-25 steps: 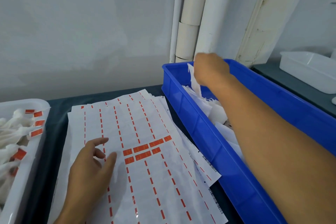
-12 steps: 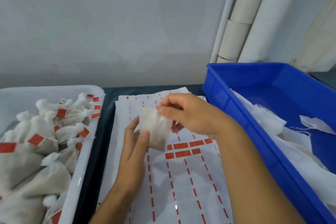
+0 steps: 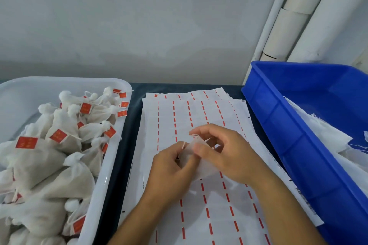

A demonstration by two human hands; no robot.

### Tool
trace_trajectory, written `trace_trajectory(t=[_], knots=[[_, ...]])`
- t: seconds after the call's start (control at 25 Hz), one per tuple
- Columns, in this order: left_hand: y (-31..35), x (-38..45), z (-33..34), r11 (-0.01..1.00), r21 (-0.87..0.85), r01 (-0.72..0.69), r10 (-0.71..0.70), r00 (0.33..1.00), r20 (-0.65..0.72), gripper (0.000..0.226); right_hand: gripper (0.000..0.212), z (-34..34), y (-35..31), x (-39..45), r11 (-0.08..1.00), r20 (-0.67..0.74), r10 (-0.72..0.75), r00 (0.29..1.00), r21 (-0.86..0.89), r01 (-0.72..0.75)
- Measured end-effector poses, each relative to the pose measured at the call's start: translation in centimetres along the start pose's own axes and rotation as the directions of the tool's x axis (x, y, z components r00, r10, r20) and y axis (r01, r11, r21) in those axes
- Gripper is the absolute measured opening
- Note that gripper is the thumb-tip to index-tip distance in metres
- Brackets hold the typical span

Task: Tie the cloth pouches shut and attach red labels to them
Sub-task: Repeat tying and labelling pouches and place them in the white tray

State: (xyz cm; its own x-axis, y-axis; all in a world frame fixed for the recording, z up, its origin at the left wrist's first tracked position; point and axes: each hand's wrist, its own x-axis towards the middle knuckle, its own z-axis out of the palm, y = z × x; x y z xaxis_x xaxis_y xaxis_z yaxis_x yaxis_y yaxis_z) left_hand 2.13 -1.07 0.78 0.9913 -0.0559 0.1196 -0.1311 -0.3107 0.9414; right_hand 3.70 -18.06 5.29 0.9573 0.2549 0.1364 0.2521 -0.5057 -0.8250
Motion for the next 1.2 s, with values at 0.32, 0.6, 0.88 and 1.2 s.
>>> trace_trajectory(t=[0.32, 0.6, 0.88, 1.2], knots=[[-0.3, -0.3, -0.1, 0.968, 0.217, -0.130, 0.115, 0.990, 0.080, 0.039, 0.010, 0.9, 0.8, -1.1, 0.975, -0.192, 0.075, 0.979, 0.218, -0.032], [0.1, -0.9, -0.2, 0.893, 0.378, -0.246, 0.162, 0.957, 0.241, 0.057, 0.014, 1.4, 0.5, -1.7, 0.929, -0.312, 0.118, 0.943, 0.370, 0.006], [-0.2, -0.9, -0.1, 0.891, 0.382, -0.246, 0.110, 0.933, 0.344, 0.053, 0.010, -0.2, 0.6, -1.8, 0.897, -0.543, 0.160, 0.824, 0.428, 0.108], [0.6, -1.0, 0.1, 0.826, 0.513, -0.235, 0.160, 0.969, 0.187, 0.044, 0.010, -0.3, 0.0, -2.0, 0.830, -0.478, 0.079, 0.875, 0.518, 0.208]])
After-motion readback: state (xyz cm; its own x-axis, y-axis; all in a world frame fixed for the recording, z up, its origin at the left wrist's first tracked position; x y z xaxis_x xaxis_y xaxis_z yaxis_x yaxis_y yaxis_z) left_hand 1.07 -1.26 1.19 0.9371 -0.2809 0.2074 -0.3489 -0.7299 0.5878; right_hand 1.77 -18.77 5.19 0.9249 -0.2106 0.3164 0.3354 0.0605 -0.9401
